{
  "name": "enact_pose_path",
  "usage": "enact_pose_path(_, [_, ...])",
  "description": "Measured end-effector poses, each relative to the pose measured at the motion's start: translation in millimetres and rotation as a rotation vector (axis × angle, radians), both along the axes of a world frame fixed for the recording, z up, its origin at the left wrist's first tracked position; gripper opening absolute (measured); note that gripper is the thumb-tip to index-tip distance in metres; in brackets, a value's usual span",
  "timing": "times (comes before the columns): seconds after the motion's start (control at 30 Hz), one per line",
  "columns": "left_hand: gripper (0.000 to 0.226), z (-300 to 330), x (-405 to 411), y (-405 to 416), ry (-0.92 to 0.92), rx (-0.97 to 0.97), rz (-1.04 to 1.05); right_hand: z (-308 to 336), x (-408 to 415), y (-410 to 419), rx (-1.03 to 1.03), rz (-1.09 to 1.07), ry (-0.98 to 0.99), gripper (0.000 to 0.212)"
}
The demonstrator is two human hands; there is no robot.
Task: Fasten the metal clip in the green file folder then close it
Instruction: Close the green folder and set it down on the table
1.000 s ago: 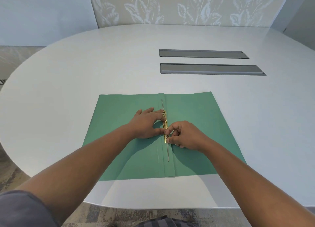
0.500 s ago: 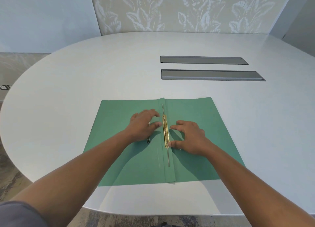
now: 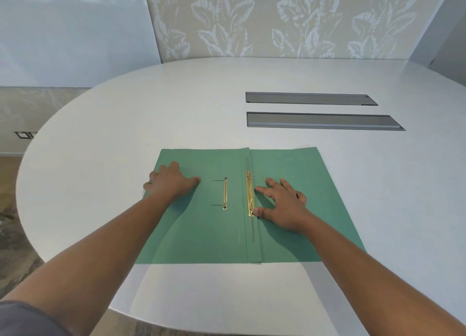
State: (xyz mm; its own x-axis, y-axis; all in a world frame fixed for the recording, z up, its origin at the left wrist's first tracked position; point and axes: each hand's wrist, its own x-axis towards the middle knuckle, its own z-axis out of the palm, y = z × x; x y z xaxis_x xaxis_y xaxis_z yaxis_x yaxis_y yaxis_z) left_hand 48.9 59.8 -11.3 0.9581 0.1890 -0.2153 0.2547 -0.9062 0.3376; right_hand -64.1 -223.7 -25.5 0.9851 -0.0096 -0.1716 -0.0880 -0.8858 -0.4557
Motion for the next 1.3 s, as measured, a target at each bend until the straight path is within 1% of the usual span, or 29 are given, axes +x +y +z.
enact_pose_path(0.13, [0.09,7,6,9,0.046,-0.011,0.067,0,9,0,0.01,-0.019,-0.004,0.074])
enact_pose_path(0.23, [0.099,11,11,15,0.04,-0.067,0.107,0,14,1,0.01,-0.027,-0.005,0.074])
enact_pose_path(0.3, [0.101,15,17,21,0.043,-0.099,0.137,1,15,1,0.015,-0.027,-0.006,0.074])
enact_pose_path(0.37, [0.097,19,24,28,0.061,-0.136,0.19,1,15,0,0.012,-0.023,-0.005,0.074])
enact_pose_path(0.43, [0.091,24,29,36,0.076,-0.236,0.254,1,16,0,0.005,-0.021,-0.005,0.074])
enact_pose_path(0.53, [0.069,30,34,42,0.07,-0.414,0.282,1,15,1,0.001,-0.018,-0.001,0.072])
enact_pose_path(0.6, [0.059,36,33,40,0.069,-0.418,0.247,3,15,1,-0.003,-0.012,0.002,0.071])
enact_pose_path(0.77, [0.046,78,33,37,0.001,-0.287,0.084,5,14,2,-0.012,-0.011,0.001,0.071])
enact_pose_path(0.83, [0.032,99,33,36,-0.028,-0.29,0.002,5,13,3,-0.015,-0.012,0.003,0.071])
enact_pose_path(0.87, [0.027,110,32,36,-0.022,-0.315,-0.035,5,13,3,-0.018,-0.014,0.003,0.071])
enact_pose_path(0.9, [0.026,120,30,35,-0.006,-0.361,-0.065,5,13,3,-0.021,-0.017,0.004,0.071])
enact_pose_path(1.0, [0.041,149,22,28,0.047,-0.566,-0.121,6,13,5,-0.033,-0.021,0.007,0.071])
enact_pose_path(1.03, [0.042,156,20,24,0.058,-0.64,-0.14,6,13,5,-0.034,-0.023,0.008,0.071])
enact_pose_path(1.13, [0.028,171,16,5,0.091,-0.841,-0.2,6,12,8,-0.026,-0.019,0.008,0.071])
enact_pose_path(1.23, [0.026,175,12,-15,0.112,-0.946,-0.251,7,12,13,-0.008,-0.017,0.011,0.071])
enact_pose_path(1.3, [0.035,176,6,-29,0.141,-0.98,-0.282,6,14,14,0.028,-0.03,0.017,0.067])
